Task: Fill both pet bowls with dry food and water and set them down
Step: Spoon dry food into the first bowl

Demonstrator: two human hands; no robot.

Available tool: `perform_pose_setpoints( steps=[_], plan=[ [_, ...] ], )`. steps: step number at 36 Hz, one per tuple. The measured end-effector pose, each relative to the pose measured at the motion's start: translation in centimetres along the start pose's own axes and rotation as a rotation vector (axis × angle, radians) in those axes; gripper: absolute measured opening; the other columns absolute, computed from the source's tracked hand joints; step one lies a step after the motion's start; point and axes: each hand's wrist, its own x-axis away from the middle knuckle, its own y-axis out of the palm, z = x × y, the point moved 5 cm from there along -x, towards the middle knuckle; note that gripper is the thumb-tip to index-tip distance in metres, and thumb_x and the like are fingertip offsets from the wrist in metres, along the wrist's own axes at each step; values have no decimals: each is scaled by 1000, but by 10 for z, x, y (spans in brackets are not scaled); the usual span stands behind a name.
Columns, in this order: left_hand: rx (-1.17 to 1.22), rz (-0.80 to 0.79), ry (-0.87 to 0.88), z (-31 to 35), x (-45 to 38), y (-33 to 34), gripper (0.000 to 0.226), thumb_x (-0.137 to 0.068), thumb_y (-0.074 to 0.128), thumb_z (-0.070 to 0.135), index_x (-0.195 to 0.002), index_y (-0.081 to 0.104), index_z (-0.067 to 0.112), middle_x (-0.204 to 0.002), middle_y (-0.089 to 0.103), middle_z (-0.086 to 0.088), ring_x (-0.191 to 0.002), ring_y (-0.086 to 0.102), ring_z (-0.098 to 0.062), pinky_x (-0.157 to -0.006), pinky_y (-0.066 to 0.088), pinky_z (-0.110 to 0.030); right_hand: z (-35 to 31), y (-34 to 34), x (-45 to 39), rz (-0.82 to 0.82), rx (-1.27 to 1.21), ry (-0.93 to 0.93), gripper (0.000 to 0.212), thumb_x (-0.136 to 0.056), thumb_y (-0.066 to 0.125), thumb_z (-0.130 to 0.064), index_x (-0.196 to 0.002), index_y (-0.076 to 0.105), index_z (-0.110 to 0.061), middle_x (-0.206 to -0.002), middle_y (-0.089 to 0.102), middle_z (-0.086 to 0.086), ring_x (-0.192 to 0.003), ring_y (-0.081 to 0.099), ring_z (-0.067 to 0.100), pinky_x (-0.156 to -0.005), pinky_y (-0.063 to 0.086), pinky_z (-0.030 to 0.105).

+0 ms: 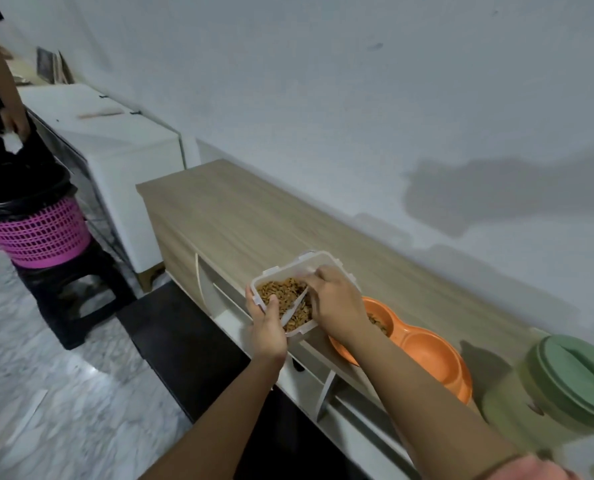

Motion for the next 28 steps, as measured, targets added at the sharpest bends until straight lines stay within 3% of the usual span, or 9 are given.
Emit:
perform_pose_setpoints(
  steps=[4,6,10,14,17,20,24,26,28],
  plan=[
    [-23,-23,14,5,-5,-2,68,-78,42,64,-141,15,57,-115,62,-1,-110,61,-30,-98,48,-54,28,-13,9,187,-84,295,40,-93,50,-24,-133,51,-23,-125,48,6,-116,44,20,-98,40,34],
    [-25,-46,16,8,-9,-1,74,-74,43,66,-143,20,52,-110,64,3,-109,62,-28,-99,48,-53,45,-13,14,179,-193,451,48,-92,51,-26,-139,44,-21,-130,44,9,-122,42,23,-101,38,35],
    [23,-130,-12,12,-18,4,62,-82,46,56,-141,30,47,-125,63,-1,-112,63,-27,-99,48,-55,70,-6,22,114,-532,764,56,-93,48,-34,-144,37,-15,-142,40,14,-127,45,29,-98,39,34],
    [59,-253,-37,19,-24,26,43,-98,45,41,-140,37,37,-129,60,-5,-114,62,-27,-96,50,-54,85,-4,25,85,-606,880,38,-97,36,-25,-122,57,-5,-115,58,15,-117,52,34,-85,37,32],
    [7,-313,-41,21,-31,45,48,-94,49,45,-139,39,32,-125,63,-4,-111,64,-26,-97,50,-54,101,-4,31,122,-654,990,37,-96,33,-17,-114,60,1,-105,59,20,-102,55,34,-79,38,33],
    [-41,-390,-19,25,-40,70,55,-88,56,47,-139,40,33,-123,65,-1,-111,64,-25,-98,49,-54,121,-3,39,190,-729,1081,33,-93,35,-15,-108,62,-2,-94,54,13,-89,52,28,-80,45,40],
    [-153,-474,15,26,-54,107,81,-67,65,61,-140,39,38,-131,61,3,-117,61,-24,-100,48,-53,150,-1,49,281,-753,1207,29,-92,38,-13,-102,63,-3,-95,54,15,-90,51,28,-76,39,36],
    [-258,-527,37,20,-66,127,73,-66,62,70,-133,42,49,-130,61,8,-119,59,-23,-101,46,-53,165,-1,54,310,-740,1267,33,-94,38,-13,-108,63,3,-105,60,22,-100,56,35,-79,40,35],
    [-330,-592,59,23,-72,151,61,-74,54,67,-130,46,47,-130,61,8,-120,58,-21,-103,45,-51,177,-2,56,331,-728,1317,36,-96,37,-14,-114,61,4,-117,61,24,-111,56,38,-88,45,37]
  ],
)
